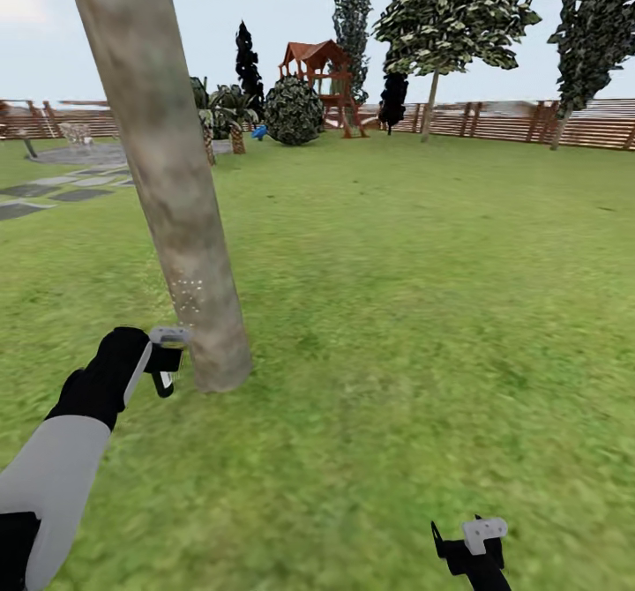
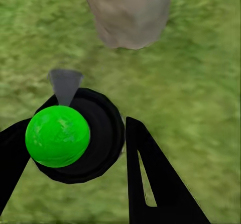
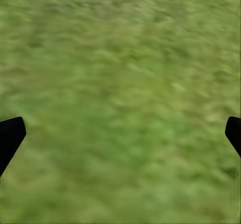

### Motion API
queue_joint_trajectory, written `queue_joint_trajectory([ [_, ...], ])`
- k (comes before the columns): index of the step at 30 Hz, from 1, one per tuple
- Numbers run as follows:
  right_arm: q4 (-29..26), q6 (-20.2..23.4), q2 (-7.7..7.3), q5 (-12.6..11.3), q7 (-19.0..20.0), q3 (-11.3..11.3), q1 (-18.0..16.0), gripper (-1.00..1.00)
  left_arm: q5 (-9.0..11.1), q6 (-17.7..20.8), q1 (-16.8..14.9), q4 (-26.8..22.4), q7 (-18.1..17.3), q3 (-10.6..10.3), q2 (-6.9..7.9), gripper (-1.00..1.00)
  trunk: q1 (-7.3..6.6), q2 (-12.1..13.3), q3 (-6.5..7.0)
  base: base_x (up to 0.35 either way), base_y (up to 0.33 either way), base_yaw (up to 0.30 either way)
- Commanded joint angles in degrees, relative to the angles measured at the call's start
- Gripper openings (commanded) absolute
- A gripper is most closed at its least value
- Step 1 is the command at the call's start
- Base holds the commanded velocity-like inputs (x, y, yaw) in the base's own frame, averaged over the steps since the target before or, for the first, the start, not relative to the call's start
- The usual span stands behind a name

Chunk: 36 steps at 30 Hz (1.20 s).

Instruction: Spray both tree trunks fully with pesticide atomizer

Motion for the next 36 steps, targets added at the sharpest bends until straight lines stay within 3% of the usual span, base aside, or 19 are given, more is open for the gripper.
queue_joint_trajectory([
  [1,0.05,-0.2,0.01,0.6,-0.03,-0.47,-0.04,1.0,-0.68,0.1,0.0,0.19,-0.57,0.06,-0.14,-1.0,-0.01,-0.02,-0.05,0.027,-0.013,0.277],
  [6,-0.03,-0.2,0.01,0.6,-0.03,-0.47,-0.04,1.0,-0.71,0.05,-0.05,0.48,-0.47,0.07,-0.7,-1.0,-0.01,-0.02,-0.05,0.027,-0.067,0.13],
  [30,-0.03,-0.2,0.01,0.6,-0.03,-0.47,-0.04,1.0,-0.71,0.23,0.03,0.67,-0.56,0.62,0.12,-1.0,-0.01,-0.02,-0.05,0.005,-0.27,0.003],
  [36,-0.03,-0.2,0.01,0.6,-0.03,-0.47,-0.04,1.0,-0.71,0.28,0.03,0.67,-0.55,0.7,0.2,-1.0,-0.01,-0.02,-0.05,0.003,-0.274,0.209],
])
